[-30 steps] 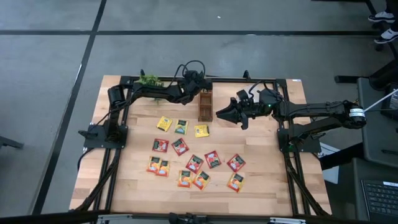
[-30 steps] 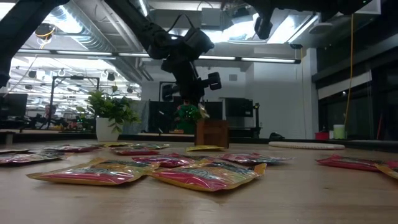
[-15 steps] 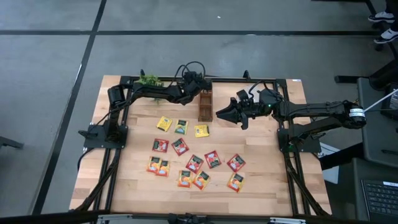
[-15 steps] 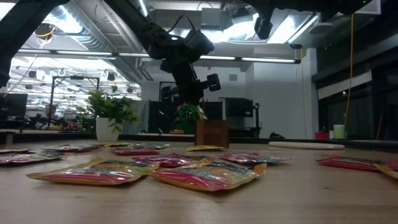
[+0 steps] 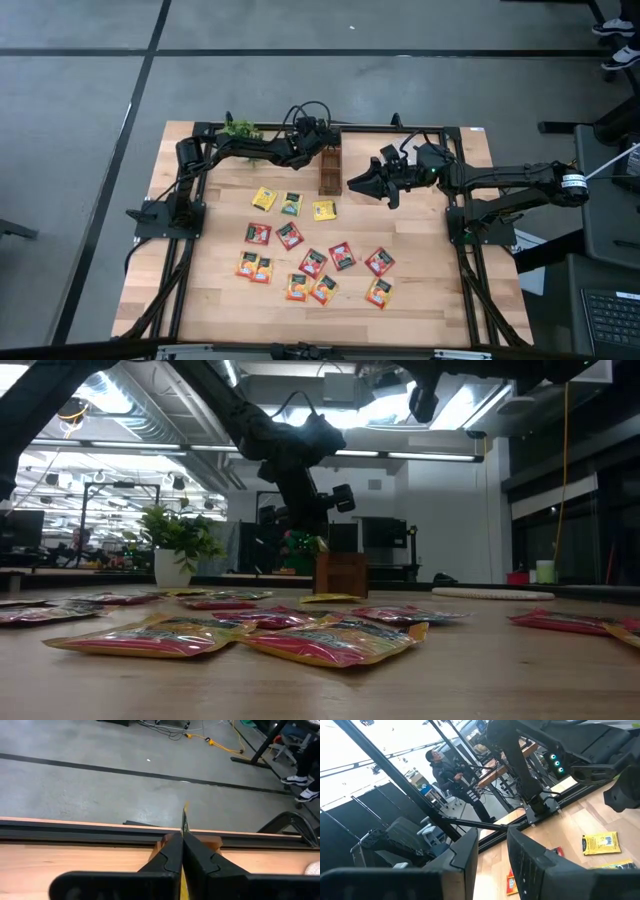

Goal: Pick & Place Tea
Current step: Put the yellow tea bag into the left section of the wooden organizer

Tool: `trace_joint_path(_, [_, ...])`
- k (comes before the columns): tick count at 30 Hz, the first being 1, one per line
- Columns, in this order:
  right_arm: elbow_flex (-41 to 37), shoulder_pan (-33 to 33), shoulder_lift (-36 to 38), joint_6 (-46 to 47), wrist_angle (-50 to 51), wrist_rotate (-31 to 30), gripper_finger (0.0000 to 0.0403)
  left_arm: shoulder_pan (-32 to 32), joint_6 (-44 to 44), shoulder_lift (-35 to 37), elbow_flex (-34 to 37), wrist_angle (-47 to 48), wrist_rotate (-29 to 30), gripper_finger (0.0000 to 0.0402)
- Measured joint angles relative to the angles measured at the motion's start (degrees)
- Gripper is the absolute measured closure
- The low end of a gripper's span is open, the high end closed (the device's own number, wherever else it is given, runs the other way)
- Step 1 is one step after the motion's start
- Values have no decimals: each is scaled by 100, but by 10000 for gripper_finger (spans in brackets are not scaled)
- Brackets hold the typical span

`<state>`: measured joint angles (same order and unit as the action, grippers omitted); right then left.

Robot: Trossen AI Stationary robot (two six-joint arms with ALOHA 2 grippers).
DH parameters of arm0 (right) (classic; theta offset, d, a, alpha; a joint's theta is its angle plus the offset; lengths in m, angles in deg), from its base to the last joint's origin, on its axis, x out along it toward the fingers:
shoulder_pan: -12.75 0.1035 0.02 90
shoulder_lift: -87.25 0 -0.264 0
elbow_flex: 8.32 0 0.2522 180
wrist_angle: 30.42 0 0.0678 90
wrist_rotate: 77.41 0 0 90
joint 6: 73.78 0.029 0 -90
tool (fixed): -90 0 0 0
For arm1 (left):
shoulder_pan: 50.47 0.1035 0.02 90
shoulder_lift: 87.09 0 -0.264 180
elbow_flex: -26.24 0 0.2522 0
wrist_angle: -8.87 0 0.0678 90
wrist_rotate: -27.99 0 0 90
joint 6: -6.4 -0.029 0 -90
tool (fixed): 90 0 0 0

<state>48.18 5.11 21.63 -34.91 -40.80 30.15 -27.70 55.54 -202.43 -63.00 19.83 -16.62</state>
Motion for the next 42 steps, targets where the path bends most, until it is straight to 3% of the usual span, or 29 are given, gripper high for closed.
trace_joint_path(29, [0, 2, 0, -33, 0, 0, 296, 2, -100, -1, 0, 2, -11, 391])
trace_joint_path(42, [0, 2, 0, -46, 0, 2, 296, 23, -39, 1, 0, 4, -330, 293])
